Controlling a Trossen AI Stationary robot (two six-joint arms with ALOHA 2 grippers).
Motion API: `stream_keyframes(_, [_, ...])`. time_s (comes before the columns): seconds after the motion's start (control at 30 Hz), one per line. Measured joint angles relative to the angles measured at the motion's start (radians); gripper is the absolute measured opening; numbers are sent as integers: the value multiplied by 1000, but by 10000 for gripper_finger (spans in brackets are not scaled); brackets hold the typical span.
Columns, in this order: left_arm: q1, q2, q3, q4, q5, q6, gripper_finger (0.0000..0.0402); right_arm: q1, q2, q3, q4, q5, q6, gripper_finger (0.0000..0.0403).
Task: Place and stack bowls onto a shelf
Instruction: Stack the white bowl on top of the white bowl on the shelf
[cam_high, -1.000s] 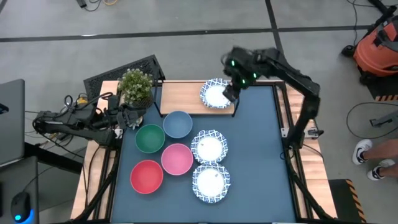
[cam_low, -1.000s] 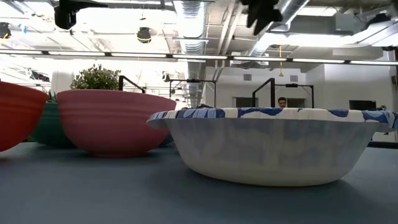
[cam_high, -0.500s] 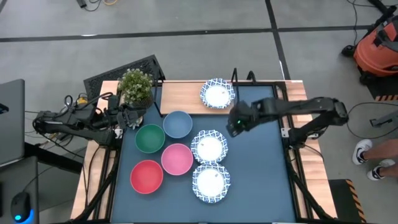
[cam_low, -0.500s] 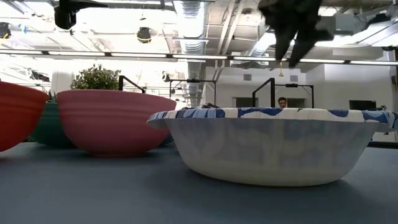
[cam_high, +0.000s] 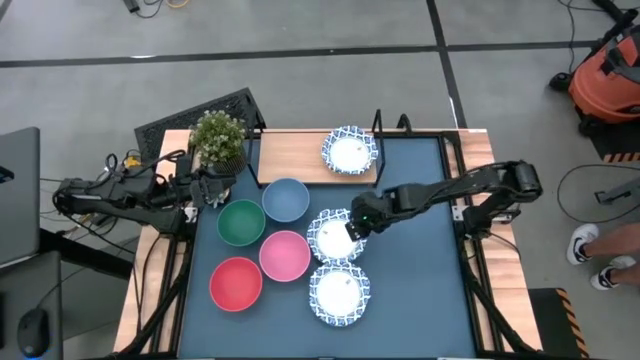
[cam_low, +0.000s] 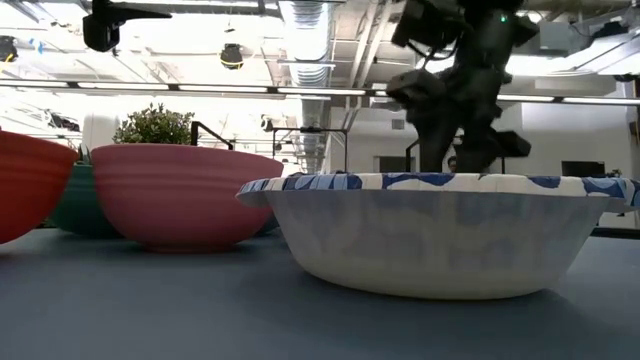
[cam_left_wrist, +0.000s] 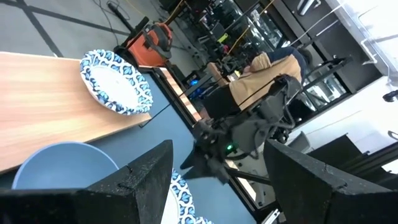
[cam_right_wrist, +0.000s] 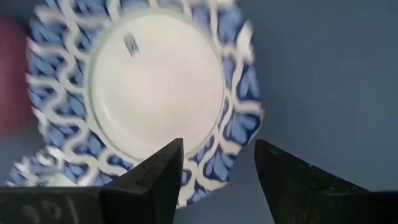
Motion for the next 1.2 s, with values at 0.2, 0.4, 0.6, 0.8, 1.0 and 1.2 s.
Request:
stream_keyframes(0.2, [0,0,0,1,0,-2,235,30,79,0,29,-26,18,221])
stream_keyframes(0.4, [0,0,0,1,0,1,235,34,65,0,20,-11,42,158])
stream_keyframes(0.6, [0,0,0,1,0,1,235,19,41,1,-7,-10,9,26])
stream_keyframes(0.8, [0,0,0,1,0,2,235,1,6,1,-35,-11,-20,31])
stream_keyframes(1.0, [0,1,0,0,-1,2,235,-33,-130,5,-84,-41,-62,21])
stream_keyframes(1.2, [0,17,0,0,-1,2,235,-69,-320,5,-116,-167,-108,21])
